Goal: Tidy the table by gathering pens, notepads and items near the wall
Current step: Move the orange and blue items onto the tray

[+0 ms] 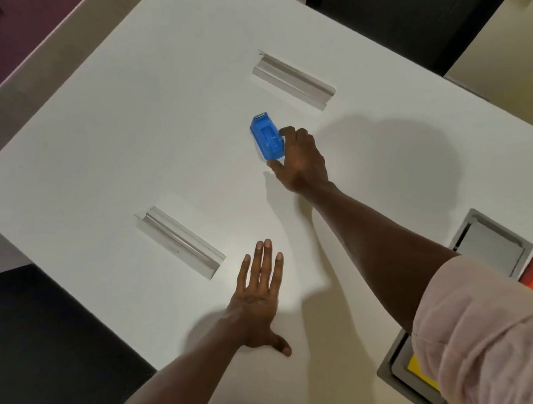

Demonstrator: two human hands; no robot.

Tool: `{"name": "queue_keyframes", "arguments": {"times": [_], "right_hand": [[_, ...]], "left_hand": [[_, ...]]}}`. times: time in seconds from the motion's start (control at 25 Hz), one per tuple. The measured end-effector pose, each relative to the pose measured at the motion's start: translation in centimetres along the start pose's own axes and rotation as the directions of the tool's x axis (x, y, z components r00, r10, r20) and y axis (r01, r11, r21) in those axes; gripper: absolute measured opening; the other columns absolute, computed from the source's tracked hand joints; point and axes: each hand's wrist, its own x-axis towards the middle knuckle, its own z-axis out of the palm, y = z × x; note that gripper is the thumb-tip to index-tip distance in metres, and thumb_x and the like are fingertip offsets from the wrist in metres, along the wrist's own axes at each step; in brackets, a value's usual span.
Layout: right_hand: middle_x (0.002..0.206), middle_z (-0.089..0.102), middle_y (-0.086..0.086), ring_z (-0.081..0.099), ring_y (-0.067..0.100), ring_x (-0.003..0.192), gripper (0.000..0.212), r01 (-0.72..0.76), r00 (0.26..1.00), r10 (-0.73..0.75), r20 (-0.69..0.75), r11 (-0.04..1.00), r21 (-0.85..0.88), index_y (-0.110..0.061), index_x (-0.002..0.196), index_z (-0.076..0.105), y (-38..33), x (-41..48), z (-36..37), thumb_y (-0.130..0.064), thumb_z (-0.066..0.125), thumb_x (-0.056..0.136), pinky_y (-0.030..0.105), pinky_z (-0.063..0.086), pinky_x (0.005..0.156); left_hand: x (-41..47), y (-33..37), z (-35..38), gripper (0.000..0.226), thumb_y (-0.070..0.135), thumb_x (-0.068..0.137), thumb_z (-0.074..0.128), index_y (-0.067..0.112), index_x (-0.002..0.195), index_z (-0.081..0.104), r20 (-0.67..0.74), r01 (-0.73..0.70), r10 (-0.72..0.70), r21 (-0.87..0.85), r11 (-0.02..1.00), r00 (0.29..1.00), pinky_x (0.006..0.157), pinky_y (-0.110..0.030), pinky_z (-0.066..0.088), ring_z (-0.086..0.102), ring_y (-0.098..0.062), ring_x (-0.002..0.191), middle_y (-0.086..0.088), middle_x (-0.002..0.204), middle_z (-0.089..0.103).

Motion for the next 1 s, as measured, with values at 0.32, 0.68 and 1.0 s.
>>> {"name": "queue_keyframes", "arguments": {"times": [0.32,0.68,1.0], "right_hand": [[0.131,0.056,0.012,0.055,0.030,0.119,0.069,0.026,0.998,-0.030,-0.059,0.998,-0.065,-0.009,0.145,0.044,-2.5,2.2,3.3,-0.035,0.076,0.090,0.042,0.054,0.091],[0.121,0.061,0.010,0.058,0.030,0.108,0.057,-0.131,0.985,0.135,-0.106,0.990,0.050,-0.014,0.143,0.047,-3.5,0.2,3.5,-0.015,0.067,0.089,0.040,0.053,0.079],[0.112,0.066,0.007,0.062,0.028,0.100,0.055,-0.330,0.907,0.390,-0.156,0.891,0.310,-0.020,0.137,0.052,-0.8,-9.2,1.1,-0.020,0.068,0.085,0.034,0.049,0.079]], "left_hand": [[-0.2,-0.7,1.7,0.189,0.109,0.027,0.058,-0.001,0.169,-0.001,-0.001,0.008,-0.008,-0.088,0.996,1.000,0.128,-0.067,0.000,-0.012,-0.053,0.163,-0.035,0.175,-0.012],[0.0,-1.9,1.7,0.188,0.111,0.029,0.055,-0.001,0.168,-0.004,0.034,0.006,-0.005,-0.050,0.999,0.999,0.127,-0.067,-0.003,-0.015,-0.053,0.163,-0.032,0.175,-0.015],[-0.1,-2.9,1.9,0.188,0.116,0.027,0.046,0.003,0.170,-0.003,0.068,0.071,-0.067,-0.048,0.996,0.995,0.127,-0.063,-0.010,-0.019,-0.049,0.163,-0.028,0.177,-0.016]]}}
